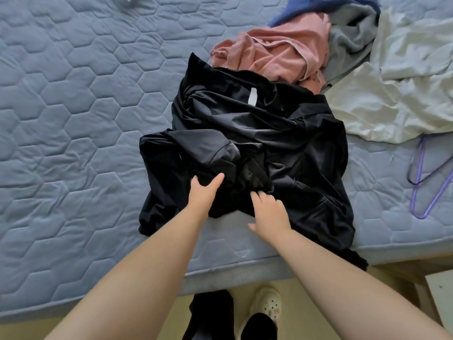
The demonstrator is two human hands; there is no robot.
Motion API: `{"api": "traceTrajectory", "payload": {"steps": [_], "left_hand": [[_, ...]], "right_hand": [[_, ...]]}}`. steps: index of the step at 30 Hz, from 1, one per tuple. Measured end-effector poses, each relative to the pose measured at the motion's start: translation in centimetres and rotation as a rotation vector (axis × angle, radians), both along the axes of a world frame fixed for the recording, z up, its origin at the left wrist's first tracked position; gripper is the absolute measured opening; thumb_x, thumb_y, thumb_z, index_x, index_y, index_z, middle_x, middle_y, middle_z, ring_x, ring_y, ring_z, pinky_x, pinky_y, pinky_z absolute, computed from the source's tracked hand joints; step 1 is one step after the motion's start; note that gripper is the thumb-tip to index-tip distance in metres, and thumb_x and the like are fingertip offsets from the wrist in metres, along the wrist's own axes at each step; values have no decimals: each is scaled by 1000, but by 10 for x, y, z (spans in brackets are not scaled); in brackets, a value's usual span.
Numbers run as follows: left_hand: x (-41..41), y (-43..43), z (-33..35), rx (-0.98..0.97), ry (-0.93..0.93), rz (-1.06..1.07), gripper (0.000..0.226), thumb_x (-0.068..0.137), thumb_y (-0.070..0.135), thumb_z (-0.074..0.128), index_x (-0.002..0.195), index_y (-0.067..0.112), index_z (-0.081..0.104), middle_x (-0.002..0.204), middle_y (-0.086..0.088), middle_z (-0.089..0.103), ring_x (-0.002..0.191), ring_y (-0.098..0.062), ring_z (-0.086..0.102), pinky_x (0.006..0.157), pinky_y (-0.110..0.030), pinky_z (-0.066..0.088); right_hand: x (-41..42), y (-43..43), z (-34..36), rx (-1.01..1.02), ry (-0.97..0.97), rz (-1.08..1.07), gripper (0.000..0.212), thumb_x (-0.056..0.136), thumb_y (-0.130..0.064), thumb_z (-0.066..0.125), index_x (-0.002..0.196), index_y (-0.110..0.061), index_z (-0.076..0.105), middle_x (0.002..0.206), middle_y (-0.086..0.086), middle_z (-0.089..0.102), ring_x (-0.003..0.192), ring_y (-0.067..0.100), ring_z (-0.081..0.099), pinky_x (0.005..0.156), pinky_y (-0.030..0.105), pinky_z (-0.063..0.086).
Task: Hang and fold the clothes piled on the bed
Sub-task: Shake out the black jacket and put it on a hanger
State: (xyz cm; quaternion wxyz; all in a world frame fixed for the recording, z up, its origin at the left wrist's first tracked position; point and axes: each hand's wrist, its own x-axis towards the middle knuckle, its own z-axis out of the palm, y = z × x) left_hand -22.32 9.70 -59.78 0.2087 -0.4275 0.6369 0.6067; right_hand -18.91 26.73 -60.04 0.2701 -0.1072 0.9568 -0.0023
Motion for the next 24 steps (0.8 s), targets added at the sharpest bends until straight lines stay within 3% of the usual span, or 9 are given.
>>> {"api": "traceTrajectory", "payload": {"steps": [2, 4, 6, 10, 13, 17, 19, 22, 24], "left_hand": [[-15, 1, -3, 87, -28, 81, 87, 71, 38, 78, 143, 10, 37, 137, -6, 51, 122, -23, 53, 103, -36, 43], [-23, 1, -4, 80, -42, 49, 46, 75, 23, 75, 115, 6, 59, 108, -9, 66, 96, -23, 63, 82, -31, 52], [-23, -2, 2, 32, -77, 8, 5, 82, 6, 63, 83, 10, 60, 75, -9, 55, 70, -23, 51, 59, -25, 40], [-21, -26, 9, -17, -81, 226, 19, 85, -2, 47, 83, 13, 58, 77, -9, 48, 63, -19, 41, 62, -27, 37], [-10, -36, 16, 157, -202, 394, 28, 94, -3, 40, 115, 7, 57, 90, -10, 57, 74, -23, 53, 85, -38, 48], [26, -32, 38, -93, -472, -579, 39, 96, 5, 37, 132, -3, 47, 118, -18, 58, 99, -31, 59, 81, -36, 49], [43, -27, 49, -47, -610, -965, 35, 96, 4, 32, 128, -2, 45, 116, -16, 53, 103, -31, 56, 81, -33, 46], [55, -17, 56, -37, -571, -1162, 29, 95, 7, 33, 117, 1, 50, 109, -15, 58, 106, -32, 62, 79, -33, 50], [52, -17, 48, -385, -364, -1212, 27, 93, 14, 39, 112, 5, 55, 112, -12, 61, 103, -31, 62, 77, -34, 50]], "right_hand": [[-7, -7, -8, 131, -22, 9, 83, 70, -36, 78, 138, -14, 37, 125, 6, 48, 112, 25, 51, 87, 37, 42], [-9, -12, -12, 148, 52, 16, 57, 43, -14, 89, 93, -10, 64, 84, 9, 60, 72, 26, 61, 58, 34, 46], [-8, -11, -11, 76, 98, 52, 44, 26, 0, 85, 56, -12, 55, 52, 7, 51, 43, 26, 53, 42, 29, 39], [-10, -2, 18, 0, -113, -55, 27, 77, 1, 55, 66, -16, 38, 84, 12, 62, 85, 33, 62, 62, 32, 37], [-10, 14, 35, 70, -301, 1, 23, 85, -1, 43, 96, -12, 60, 104, 11, 63, 101, 32, 61, 74, 33, 44], [9, 36, 65, 316, -761, 222, 19, 88, -5, 46, 98, 1, 60, 95, 12, 59, 87, 28, 56, 80, 37, 49], [21, 43, 72, 418, -853, 257, 20, 89, -5, 48, 103, 2, 60, 105, 15, 59, 100, 29, 59, 86, 35, 48], [34, 46, 66, 348, -654, 85, 31, 86, -7, 47, 115, -5, 58, 114, 11, 60, 110, 29, 59, 85, 33, 48], [30, 37, 65, 205, -332, -121, 25, 87, -9, 45, 108, -9, 58, 113, 8, 61, 106, 29, 60, 77, 32, 44]]}}
